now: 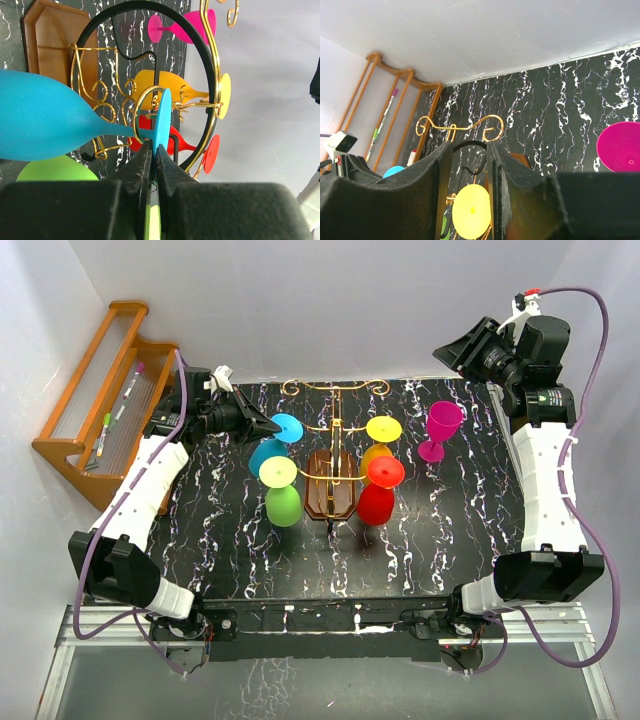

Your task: Take the wine glass off the wine glass rack

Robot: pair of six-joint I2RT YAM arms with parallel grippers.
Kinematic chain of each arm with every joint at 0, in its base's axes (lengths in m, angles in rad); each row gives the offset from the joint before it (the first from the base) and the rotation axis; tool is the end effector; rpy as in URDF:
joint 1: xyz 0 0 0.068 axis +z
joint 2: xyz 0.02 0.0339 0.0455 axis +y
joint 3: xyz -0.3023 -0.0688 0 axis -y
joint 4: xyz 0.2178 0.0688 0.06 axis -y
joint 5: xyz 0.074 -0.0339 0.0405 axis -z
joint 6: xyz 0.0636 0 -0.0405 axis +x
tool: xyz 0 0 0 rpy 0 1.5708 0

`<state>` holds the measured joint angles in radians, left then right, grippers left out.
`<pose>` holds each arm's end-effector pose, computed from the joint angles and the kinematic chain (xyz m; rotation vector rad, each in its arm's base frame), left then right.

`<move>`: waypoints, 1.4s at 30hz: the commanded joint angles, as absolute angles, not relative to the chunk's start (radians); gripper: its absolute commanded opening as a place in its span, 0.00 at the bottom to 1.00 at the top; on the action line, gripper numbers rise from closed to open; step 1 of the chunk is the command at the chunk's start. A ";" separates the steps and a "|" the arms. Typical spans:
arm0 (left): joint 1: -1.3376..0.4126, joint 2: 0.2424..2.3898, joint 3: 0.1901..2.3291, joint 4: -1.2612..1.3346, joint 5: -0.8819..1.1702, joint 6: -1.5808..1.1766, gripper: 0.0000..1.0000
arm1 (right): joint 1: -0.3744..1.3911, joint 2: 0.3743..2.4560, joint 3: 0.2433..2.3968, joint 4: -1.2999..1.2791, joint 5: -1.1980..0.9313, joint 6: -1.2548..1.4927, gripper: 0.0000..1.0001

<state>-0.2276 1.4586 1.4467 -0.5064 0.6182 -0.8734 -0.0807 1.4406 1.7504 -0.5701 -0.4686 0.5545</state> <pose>0.2975 -0.1068 0.4090 -0.3139 2.2356 -1.2786 0.2976 0.0048 0.5031 0.2538 1.8522 0.7583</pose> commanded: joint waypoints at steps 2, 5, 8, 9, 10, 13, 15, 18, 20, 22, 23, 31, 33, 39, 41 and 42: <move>-0.224 1.396 1.453 -0.421 0.588 -0.939 0.00 | -0.080 1.395 1.735 -0.476 -0.462 0.569 0.36; -0.224 1.383 1.441 -0.381 0.557 -0.967 0.00 | -0.081 1.394 1.735 -0.476 -0.460 0.569 0.36; -0.223 1.376 1.439 -0.368 0.527 -0.975 0.00 | -0.080 1.396 1.731 -0.476 -0.462 0.568 0.35; -0.223 1.375 1.437 -0.366 0.519 -0.974 0.00 | -0.081 1.396 1.730 -0.474 -0.463 0.568 0.35; -0.223 1.378 1.436 -0.365 0.513 -0.975 0.00 | -0.081 1.395 1.729 -0.471 -0.464 0.569 0.35; -0.223 1.388 1.431 -0.352 0.507 -0.979 0.00 | -0.081 1.397 1.727 -0.464 -0.467 0.571 0.35; -0.223 1.398 1.425 -0.322 0.519 -0.993 0.00 | -0.081 1.400 1.730 -0.463 -0.470 0.571 0.35; -0.224 1.421 1.426 -0.266 0.564 -1.020 0.00 | -0.081 1.404 1.732 -0.462 -0.478 0.570 0.35; -0.222 1.440 1.430 -0.230 0.600 -1.033 0.00 | -0.080 1.403 1.732 -0.461 -0.483 0.569 0.35; -0.223 1.459 1.433 -0.202 0.637 -1.047 0.00 | -0.081 1.405 1.735 -0.462 -0.486 0.568 0.35; -0.223 1.471 1.436 -0.193 0.658 -1.055 0.00 | -0.081 1.406 1.739 -0.463 -0.486 0.568 0.35; -0.225 1.496 1.455 -0.193 0.820 -1.072 0.00 | -0.081 1.411 1.747 -0.468 -0.483 0.566 0.35; -0.224 1.490 1.460 -0.203 0.858 -1.074 0.00 | -0.081 1.414 1.748 -0.466 -0.482 0.566 0.35; -0.224 1.470 1.495 -0.257 0.966 -1.065 0.00 | -0.081 1.434 1.764 -0.466 -0.496 0.569 0.35; -0.227 1.471 1.492 -0.275 1.002 -1.059 0.00 | -0.081 1.440 1.771 -0.465 -0.498 0.568 0.35; -0.228 1.469 1.491 -0.287 1.014 -1.050 0.00 | -0.081 1.444 1.776 -0.465 -0.498 0.569 0.34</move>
